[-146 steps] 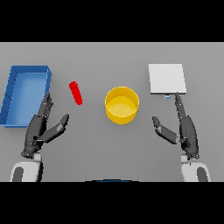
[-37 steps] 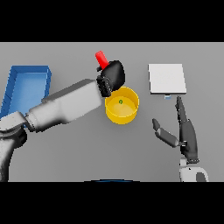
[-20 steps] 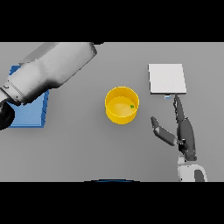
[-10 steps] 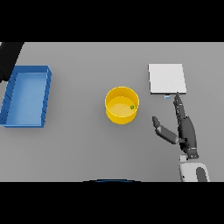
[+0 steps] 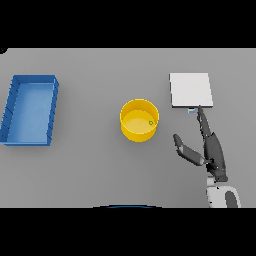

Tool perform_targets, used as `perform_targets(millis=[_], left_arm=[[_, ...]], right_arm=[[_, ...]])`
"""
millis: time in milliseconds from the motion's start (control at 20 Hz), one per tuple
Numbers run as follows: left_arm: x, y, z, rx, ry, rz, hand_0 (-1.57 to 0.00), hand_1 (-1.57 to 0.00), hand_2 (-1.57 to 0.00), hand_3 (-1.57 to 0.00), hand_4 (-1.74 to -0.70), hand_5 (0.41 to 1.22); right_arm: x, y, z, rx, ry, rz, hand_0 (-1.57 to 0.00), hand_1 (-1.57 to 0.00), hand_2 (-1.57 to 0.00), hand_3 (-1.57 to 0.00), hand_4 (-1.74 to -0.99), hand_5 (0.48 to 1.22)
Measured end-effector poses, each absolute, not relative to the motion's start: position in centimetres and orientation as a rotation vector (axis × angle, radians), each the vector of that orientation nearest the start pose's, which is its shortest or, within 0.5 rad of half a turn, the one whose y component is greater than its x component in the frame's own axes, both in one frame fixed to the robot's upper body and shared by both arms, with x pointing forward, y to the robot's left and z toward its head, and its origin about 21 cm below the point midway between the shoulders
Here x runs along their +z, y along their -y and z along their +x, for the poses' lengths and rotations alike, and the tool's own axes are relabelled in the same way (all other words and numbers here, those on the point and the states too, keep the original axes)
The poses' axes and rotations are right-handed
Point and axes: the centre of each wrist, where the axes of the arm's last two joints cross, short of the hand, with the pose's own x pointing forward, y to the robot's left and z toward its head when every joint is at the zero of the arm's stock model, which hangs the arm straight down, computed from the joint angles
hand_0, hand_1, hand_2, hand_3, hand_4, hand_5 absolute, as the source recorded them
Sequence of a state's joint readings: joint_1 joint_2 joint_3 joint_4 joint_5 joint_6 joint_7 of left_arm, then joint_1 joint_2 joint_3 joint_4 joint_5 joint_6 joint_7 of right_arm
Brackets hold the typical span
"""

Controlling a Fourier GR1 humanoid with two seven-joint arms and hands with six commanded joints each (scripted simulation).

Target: Pick up the red beaker and tilt it to pour out 1 green nut into yellow bowl. Pick up the yellow bowl and place it on the metallic measuring scale.

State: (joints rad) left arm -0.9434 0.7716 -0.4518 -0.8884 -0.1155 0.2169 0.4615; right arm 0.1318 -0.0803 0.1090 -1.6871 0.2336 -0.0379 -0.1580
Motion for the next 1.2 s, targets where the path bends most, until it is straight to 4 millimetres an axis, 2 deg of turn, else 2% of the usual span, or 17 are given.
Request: perform_targets(millis=[150, 250, 400, 500, 650, 750, 800, 850, 900, 950, 1050, 1100, 1200], left_arm=[[16.9, -31.6, 39.6, -0.426, 1.223, 1.019, -1.57, -1.57, -1.57, -1.45, -1.74, 1.221], [15.5, -32.0, 38.0, -0.384, 1.212, 1.001, -1.57, -1.57, -1.57, -1.45, -1.74, 1.221], [12.3, -32.3, 36.4, -0.333, 1.145, 0.975, -1.57, -1.57, -1.57, -1.47, -1.74, 1.221], [11.2, -32.2, 35.8, -0.315, 1.138, 0.962, -1.57, -1.57, -1.57, -1.51, -1.74, 1.221], [9.8, -32.3, 35.0, -0.308, 1.116, 0.961, -1.57, -1.57, -1.57, -1.54, -1.74, 1.117], [9.2, -32.4, 34.7, -0.299, 1.096, 0.962, -1.57, -1.57, -1.57, -1.55, -1.74, 0.967], [8.9, -32.7, 34.6, -0.309, 1.076, 0.969, -1.57, -1.57, -1.57, -1.55, -1.67, 0.908], [8.9, -32.6, 34.4, -0.341, 1.075, 0.967, -1.57, -1.57, -1.57, -1.50, -1.53, 0.865], [8.9, -32.6, 34.2, -0.374, 1.051, 0.946, -1.56, -1.45, -1.43, -1.36, -1.37, 0.830], [9.1, -32.5, 34.1, -0.403, 1.043, 0.932, -1.46, -1.18, -1.19, -1.13, -1.23, 0.803], [9.8, -32.4, 33.8, -0.466, 1.004, 0.842, -0.93, -0.76, -0.77, -0.72, -1.03, 0.758], [9.7, -32.2, 33.5, -0.506, 0.984, 0.810, -0.75, -0.60, -0.61, -0.58, -0.97, 0.740], [10.4, -32.5, 32.9, -0.553, 0.968, 0.785, -0.48, -0.39, -0.39, -0.37, -0.88, 0.710]], right_arm=[[0.1, 23.0, 21.5, 0.295, 1.701, -0.200, 0.00, 0.00, 0.00, 0.00, -1.206, 0.657], [-0.1, 23.2, 21.5, 0.294, 1.697, -0.207, 0.00, 0.00, 0.00, 0.00, -1.215, 0.664], [0.5, 23.0, 21.5, 0.295, 1.718, -0.197, 0.00, 0.00, 0.00, 0.00, -1.214, 0.664], [0.3, 23.0, 21.2, 0.302, 1.709, -0.205, 0.00, 0.00, 0.00, 0.00, -1.217, 0.666], [0.2, 23.2, 21.2, 0.307, 1.704, -0.213, 0.00, 0.00, 0.00, 0.00, -1.207, 0.665], [0.1, 23.2, 21.3, 0.307, 1.702, -0.216, 0.00, 0.00, 0.00, 0.00, -1.205, 0.664], [0.1, 23.3, 21.2, 0.302, 1.714, -0.211, 0.00, 0.00, 0.00, 0.00, -1.202, 0.667], [-0.1, 23.2, 20.8, 0.310, 1.734, -0.197, 0.00, 0.00, 0.00, 0.00, -1.197, 0.664], [0.1, 23.2, 21.1, 0.307, 1.711, -0.206, 0.00, 0.00, 0.00, 0.00, -1.192, 0.663], [0.1, 23.0, 21.2, 0.304, 1.707, -0.204, 0.00, 0.00, 0.00, 0.00, -1.188, 0.663], [-0.2, 23.2, 21.3, 0.294, 1.708, -0.208, 0.00, 0.00, 0.00, 0.00, -1.185, 0.665], [0.1, 23.2, 21.2, 0.296, 1.726, -0.209, 0.00, 0.00, 0.00, 0.00, -1.181, 0.665], [-0.1, 23.3, 20.7, 0.305, 1.723, -0.217, 0.00, 0.00, 0.00, 0.00, -1.184, 0.667]])
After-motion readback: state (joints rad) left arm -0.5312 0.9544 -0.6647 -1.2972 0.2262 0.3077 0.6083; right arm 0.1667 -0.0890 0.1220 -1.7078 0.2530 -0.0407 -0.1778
